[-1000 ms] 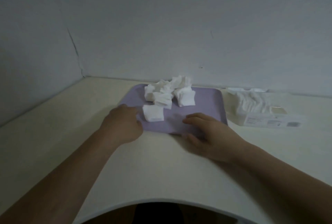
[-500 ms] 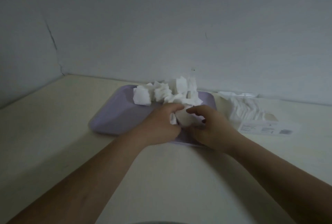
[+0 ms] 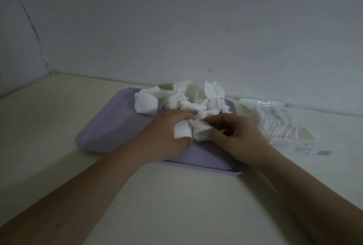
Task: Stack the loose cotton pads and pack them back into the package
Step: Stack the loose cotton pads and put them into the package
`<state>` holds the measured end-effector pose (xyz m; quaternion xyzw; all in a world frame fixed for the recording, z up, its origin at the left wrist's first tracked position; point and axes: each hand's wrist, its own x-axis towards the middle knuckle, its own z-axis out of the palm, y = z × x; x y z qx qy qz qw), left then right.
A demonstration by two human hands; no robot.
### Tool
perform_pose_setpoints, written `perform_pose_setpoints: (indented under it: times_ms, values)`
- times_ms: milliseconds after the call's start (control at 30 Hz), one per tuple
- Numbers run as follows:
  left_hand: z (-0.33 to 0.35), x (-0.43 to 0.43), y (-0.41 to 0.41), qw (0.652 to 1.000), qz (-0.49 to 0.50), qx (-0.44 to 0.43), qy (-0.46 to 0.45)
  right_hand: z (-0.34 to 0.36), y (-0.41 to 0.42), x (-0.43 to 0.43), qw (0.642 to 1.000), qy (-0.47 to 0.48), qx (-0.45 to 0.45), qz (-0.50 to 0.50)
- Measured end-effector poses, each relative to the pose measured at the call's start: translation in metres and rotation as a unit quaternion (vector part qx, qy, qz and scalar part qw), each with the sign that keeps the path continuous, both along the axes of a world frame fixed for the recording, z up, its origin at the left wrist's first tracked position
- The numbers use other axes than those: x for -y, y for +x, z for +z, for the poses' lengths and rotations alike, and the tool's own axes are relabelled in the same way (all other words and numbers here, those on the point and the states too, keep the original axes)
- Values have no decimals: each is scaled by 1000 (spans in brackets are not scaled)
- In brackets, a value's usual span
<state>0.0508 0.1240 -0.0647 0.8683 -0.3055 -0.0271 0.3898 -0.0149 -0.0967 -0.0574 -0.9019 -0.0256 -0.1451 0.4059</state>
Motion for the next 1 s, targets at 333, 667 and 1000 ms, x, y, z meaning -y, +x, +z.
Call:
perform_pose_setpoints:
  times_ms: [333, 667, 1000]
  values:
    - [-11, 1, 3, 976, 26, 212, 29, 3, 2, -9, 991, -113, -37, 69]
    - [-11, -2, -1, 982, 51, 178, -37, 12, -3, -8, 999, -7, 27, -16]
    - [3, 11, -20, 982, 88, 100, -133, 30, -7, -9, 780, 542, -223, 218]
